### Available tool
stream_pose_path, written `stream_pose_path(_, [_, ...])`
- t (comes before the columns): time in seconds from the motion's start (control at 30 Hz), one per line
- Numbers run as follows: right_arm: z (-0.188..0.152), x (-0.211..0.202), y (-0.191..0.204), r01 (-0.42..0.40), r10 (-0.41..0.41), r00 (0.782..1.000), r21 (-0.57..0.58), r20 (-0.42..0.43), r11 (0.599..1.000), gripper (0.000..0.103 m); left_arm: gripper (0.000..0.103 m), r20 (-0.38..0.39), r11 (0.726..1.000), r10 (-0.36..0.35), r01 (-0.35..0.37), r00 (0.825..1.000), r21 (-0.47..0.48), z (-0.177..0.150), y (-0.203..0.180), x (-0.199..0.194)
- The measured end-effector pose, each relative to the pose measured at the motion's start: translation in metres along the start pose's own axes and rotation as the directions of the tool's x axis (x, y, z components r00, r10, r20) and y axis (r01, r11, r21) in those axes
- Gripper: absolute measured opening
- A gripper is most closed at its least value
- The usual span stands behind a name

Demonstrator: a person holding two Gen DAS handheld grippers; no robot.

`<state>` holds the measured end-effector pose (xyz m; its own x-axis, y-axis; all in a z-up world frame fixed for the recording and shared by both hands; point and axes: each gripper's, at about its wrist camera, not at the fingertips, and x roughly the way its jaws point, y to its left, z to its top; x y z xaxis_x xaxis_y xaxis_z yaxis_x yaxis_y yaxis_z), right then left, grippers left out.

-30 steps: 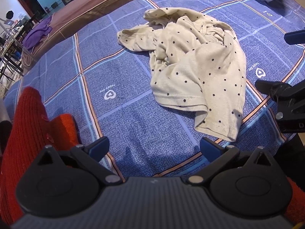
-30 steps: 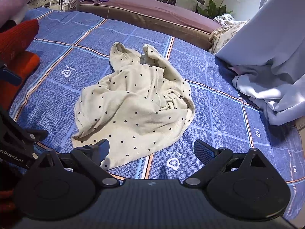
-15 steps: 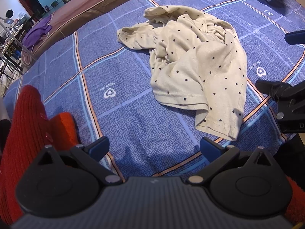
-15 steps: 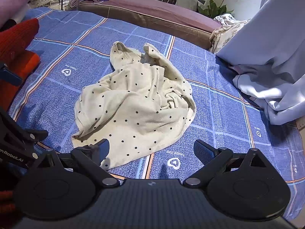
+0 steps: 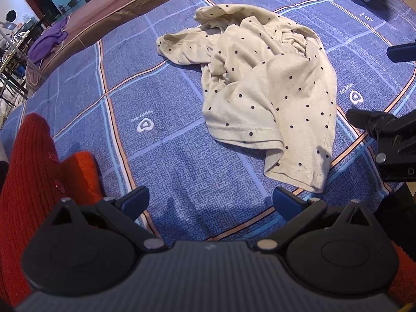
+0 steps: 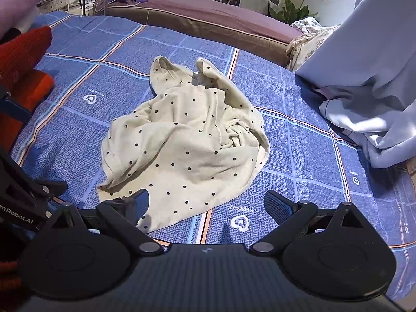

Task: Fold small clothes
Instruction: 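Move both grippers toward the crumpled cream polka-dot shirt, then grasp the shirt edge with the right gripper and lift it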

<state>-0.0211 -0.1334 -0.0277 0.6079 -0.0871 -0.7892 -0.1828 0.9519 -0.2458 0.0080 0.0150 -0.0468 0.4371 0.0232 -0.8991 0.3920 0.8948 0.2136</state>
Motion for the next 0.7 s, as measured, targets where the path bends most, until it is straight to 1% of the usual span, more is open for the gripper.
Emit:
stream_pose_path(0.13, [0.0,0.0,-0.003,0.011,-0.012,1.0,0.016,0.028,1.0,0.103,0.103,0.002,0.999,0.034,-0.034,0.999,-0.007,-0.001,0.004,0.003])
stream_pose_path(0.2, [-0.002,-0.001,-0.007,0.017,-0.02,0.998,0.047,0.056,0.999,0.103,0.103,0.024,0.999,0.048,-0.048,0.999,-0.009,-0.002,0.007,0.004])
stream_pose_path(0.27, [-0.004,-0.002,-0.015,0.002,-0.011,0.996,0.096,0.09,0.995,0.103,0.103,0.034,0.999,0.041,-0.041,0.999,-0.01,-0.003,0.009,0.006])
stream_pose_path(0.33, [-0.008,-0.002,-0.024,-0.025,0.007,0.992,0.149,0.125,0.988,0.103,0.103,0.06,0.999,0.001,0.002,0.998,-0.036,-0.004,0.014,0.009])
stream_pose_path(0.37, [-0.01,0.0,-0.028,-0.04,0.016,0.99,0.175,0.138,0.984,0.103,0.103,0.078,0.997,-0.04,0.044,0.996,-0.056,-0.005,0.018,0.012])
stream_pose_path(0.43, [-0.017,0.008,-0.034,-0.089,0.057,0.988,0.221,0.147,0.971,0.103,0.103,0.107,0.988,-0.131,0.139,0.986,-0.074,-0.008,0.023,0.021])
stream_pose_path(0.47, [-0.021,0.014,-0.036,-0.112,0.079,0.987,0.244,0.14,0.963,0.103,0.103,0.124,0.978,-0.172,0.184,0.977,-0.097,-0.01,0.026,0.027])
stream_pose_path(0.5, [-0.026,0.021,-0.038,-0.131,0.098,0.986,0.272,0.133,0.953,0.103,0.103,0.135,0.967,-0.198,0.216,0.971,-0.136,-0.012,0.028,0.033])
stream_pose_path(0.57, [-0.037,0.036,-0.042,-0.182,0.149,0.981,0.348,0.121,0.92,0.103,0.102,0.15,0.953,-0.202,0.229,0.968,-0.196,-0.014,0.029,0.043])
stream_pose_path(0.6, [-0.042,0.043,-0.045,-0.225,0.192,0.974,0.389,0.122,0.893,0.103,0.101,0.161,0.954,-0.196,0.226,0.967,-0.197,-0.014,0.029,0.048])
stream_pose_path(0.63, [-0.047,0.05,-0.046,-0.263,0.232,0.965,0.424,0.125,0.866,0.103,0.097,0.155,0.961,-0.177,0.205,0.972,-0.187,-0.013,0.027,0.051])
stream_pose_path(0.67, [-0.051,0.055,-0.048,-0.281,0.252,0.96,0.453,0.124,0.846,0.103,0.092,0.145,0.969,-0.157,0.18,0.977,-0.166,-0.01,0.025,0.054])
stream_pose_path(0.7, [-0.053,0.06,-0.048,-0.28,0.252,0.96,0.474,0.122,0.835,0.103,0.09,0.142,0.978,-0.137,0.157,0.98,-0.14,-0.006,0.023,0.057])
